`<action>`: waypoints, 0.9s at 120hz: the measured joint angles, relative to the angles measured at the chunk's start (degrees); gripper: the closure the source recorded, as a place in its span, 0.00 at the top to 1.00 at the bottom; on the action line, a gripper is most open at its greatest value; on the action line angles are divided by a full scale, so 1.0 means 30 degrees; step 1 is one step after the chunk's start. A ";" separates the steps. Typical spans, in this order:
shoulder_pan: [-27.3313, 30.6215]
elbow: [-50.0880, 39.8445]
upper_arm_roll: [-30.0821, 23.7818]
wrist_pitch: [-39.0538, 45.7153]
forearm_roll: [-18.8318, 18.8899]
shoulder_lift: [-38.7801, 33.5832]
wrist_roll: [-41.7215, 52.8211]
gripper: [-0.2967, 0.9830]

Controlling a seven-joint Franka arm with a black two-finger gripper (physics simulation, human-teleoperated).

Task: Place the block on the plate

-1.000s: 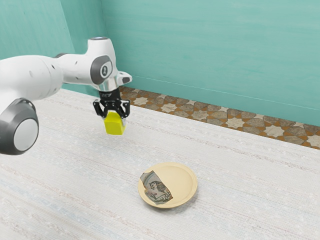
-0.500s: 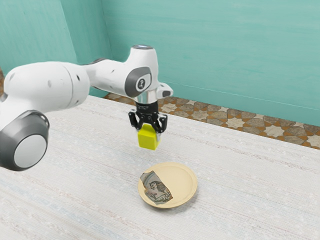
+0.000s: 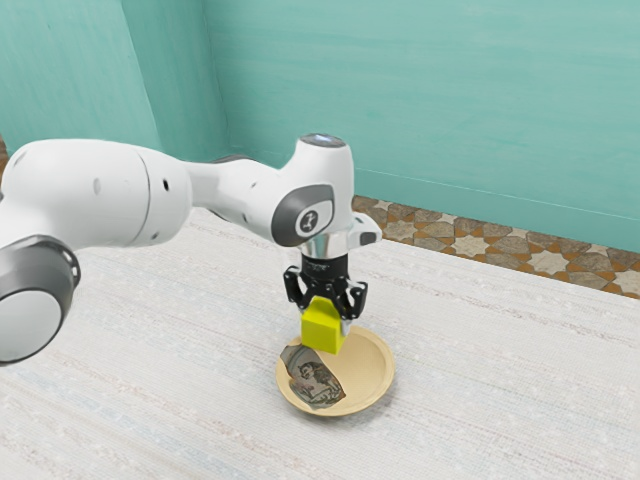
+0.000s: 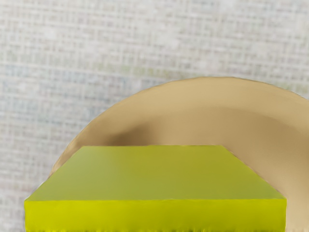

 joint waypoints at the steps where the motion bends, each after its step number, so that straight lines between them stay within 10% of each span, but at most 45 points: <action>1: -0.0050 -0.0090 -0.0001 0.0063 0.0002 -0.0032 -0.0050 0.53; 78: -0.1570 -0.2024 -0.0127 0.2723 -0.0124 -0.0039 -0.3317 0.53; 108: -0.1556 -0.2034 -0.0108 0.2803 -0.0139 -0.0129 -0.3676 0.68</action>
